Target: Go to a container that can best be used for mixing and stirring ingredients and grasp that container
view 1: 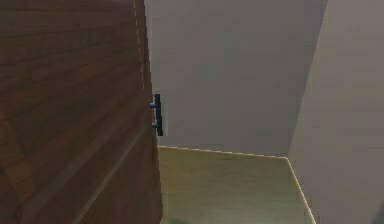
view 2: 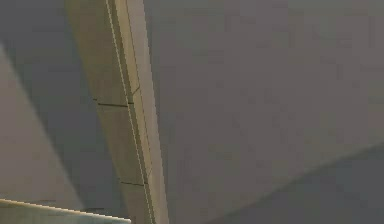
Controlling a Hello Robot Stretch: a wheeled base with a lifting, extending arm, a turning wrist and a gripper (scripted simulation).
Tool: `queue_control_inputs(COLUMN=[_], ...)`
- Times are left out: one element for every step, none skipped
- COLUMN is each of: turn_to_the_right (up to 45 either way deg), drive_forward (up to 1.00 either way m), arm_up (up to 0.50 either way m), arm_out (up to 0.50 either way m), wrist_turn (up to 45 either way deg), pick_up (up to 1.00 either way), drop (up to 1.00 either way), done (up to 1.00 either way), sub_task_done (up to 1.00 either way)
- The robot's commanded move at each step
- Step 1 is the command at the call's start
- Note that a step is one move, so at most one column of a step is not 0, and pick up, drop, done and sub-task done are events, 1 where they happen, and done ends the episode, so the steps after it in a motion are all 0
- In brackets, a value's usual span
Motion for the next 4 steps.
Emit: queue_control_inputs(turn_to_the_right=[0.0,6.0,0.0,12.0], drive_forward=[0.05,0.00,1.00,0.00], arm_up=[0.00,0.00,0.00,0.00], arm_out=[0.00,0.00,0.00,0.00], wrist_turn=[0.0,0.0,0.0,0.0], pick_up=[0.00,0.00,0.00,0.00], drop=[0.00,0.00,0.00,0.00], done=[0.00,0.00,0.00,0.00], sub_task_done=[0.00,0.00,0.00,0.00])
